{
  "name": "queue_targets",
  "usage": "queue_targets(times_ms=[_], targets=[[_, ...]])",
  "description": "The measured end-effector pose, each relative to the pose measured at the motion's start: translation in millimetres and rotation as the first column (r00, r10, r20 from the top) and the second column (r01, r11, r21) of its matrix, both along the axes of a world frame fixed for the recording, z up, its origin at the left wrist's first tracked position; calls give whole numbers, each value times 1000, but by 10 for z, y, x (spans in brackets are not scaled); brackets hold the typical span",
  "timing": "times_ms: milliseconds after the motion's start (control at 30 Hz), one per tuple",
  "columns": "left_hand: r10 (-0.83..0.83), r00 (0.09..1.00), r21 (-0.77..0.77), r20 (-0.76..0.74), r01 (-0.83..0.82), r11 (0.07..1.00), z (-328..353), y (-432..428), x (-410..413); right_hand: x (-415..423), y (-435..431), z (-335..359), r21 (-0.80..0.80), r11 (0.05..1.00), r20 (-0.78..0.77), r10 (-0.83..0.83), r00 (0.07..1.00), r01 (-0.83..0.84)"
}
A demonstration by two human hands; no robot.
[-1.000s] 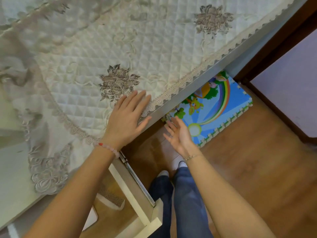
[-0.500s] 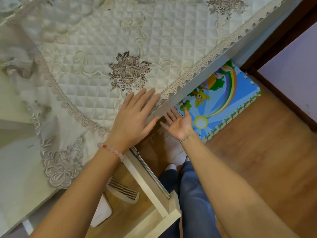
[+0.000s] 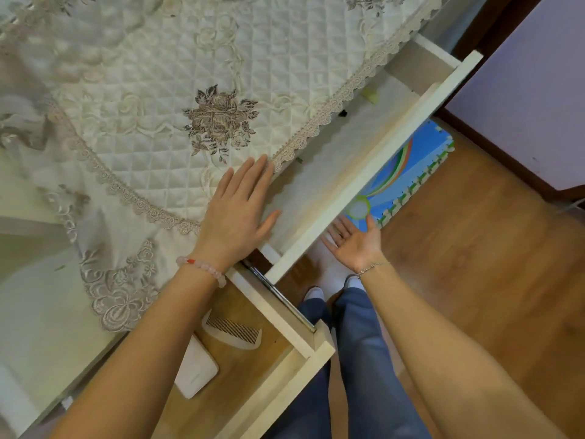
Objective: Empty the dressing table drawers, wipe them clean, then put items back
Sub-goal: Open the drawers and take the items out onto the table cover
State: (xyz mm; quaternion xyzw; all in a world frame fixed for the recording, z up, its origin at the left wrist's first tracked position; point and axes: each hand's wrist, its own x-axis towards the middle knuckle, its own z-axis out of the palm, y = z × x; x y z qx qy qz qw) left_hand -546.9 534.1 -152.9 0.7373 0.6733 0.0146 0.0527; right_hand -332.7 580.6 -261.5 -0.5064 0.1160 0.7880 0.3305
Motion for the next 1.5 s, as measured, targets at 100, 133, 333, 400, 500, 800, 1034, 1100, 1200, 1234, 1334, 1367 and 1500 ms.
queue_targets(times_ms=[100,133,333,400,500,800,1034,1100,1200,1234,1334,1367,1500], targets=[[7,1000,-7,12,-6,1000,-1,-39,54,274,-160,-5,-5,1000,37,-6,999,6],[8,1000,-10,11,-8,1000,0,-48,71,355,-206,2,-10,1000,49,-10,999,10],[15,1000,-13,4,-15,1000,9,-89,120,779,-472,64,-40,998,103,-40,994,44],[23,1000,-16,-11,-24,1000,17,-95,136,924,-559,100,-44,998,127,-37,991,43],[46,999,-16,-20,-46,999,33,-112,179,1126,-677,153,-50,998,150,-29,988,37],[78,997,-1,18,-78,997,153,-272,506,1542,-884,427,159,974,242,118,963,-159],[-3,1000,32,17,3,999,320,-481,962,1676,-971,959,355,682,788,150,597,-640],[-18,1000,50,24,17,999,395,-549,1106,1738,-999,1092,336,578,882,84,464,-744],[-34,998,73,55,30,997,517,-639,1293,1838,-1017,1320,195,409,980,-55,189,-891],[-41,997,85,63,35,996,554,-663,1341,1861,-1016,1408,139,360,989,-97,111,-923],[-75,995,113,69,67,991,662,-676,1469,1945,-1010,1635,5,281,978,-203,-54,-960],[-90,993,116,72,81,990,690,-662,1507,1968,-1022,1704,-20,279,969,-231,-87,-960],[-151,985,128,79,141,982,765,-544,1631,2044,-1058,1892,-87,326,934,-303,-191,-941]])
